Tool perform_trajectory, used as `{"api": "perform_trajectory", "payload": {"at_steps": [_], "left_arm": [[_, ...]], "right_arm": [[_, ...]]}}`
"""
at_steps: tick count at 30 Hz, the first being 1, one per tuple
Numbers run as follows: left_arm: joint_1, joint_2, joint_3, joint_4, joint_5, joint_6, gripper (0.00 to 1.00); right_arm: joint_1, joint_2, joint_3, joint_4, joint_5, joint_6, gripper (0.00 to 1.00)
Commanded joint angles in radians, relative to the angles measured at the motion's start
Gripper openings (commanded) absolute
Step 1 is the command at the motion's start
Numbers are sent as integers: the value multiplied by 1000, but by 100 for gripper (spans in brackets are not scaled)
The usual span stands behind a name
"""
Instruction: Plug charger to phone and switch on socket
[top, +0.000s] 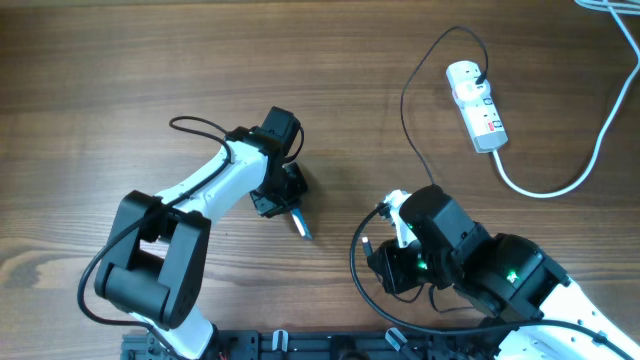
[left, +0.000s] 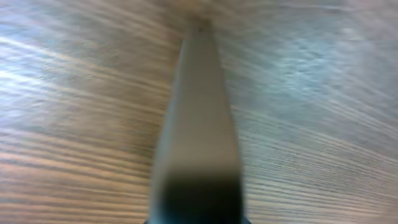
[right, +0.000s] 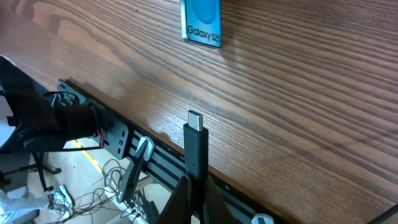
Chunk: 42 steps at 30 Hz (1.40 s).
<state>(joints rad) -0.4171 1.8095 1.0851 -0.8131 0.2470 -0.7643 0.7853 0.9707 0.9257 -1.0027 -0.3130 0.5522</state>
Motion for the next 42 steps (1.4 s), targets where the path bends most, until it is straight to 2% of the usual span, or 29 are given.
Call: {"api": "perform_trajectory", "payload": {"at_steps": [1, 7, 10, 16, 23, 29, 42], "left_arm": [[24, -31, -6, 75, 178, 69, 4], [135, -212, -6, 293, 649, 80, 4], [182, -273, -6, 317, 809, 79, 4], [208, -308, -6, 369, 1023, 80, 4], [208, -308, -6, 421, 1069, 84, 4], [216, -308, -6, 486, 1147, 83, 4], [242, -308, -6, 489, 1192, 84, 4]], "right_arm": [[-3, 1, 14, 2, -33, 16, 4], [-3, 1, 14, 108, -207, 27, 4], [-3, 1, 14, 130, -239, 29, 4], [-3, 14, 14, 206, -269, 52, 4], [-3, 69, 14, 282, -298, 51, 4], [-4, 66, 15, 366, -236, 107, 4], [-4, 66, 15, 451, -138, 155, 4]]}}
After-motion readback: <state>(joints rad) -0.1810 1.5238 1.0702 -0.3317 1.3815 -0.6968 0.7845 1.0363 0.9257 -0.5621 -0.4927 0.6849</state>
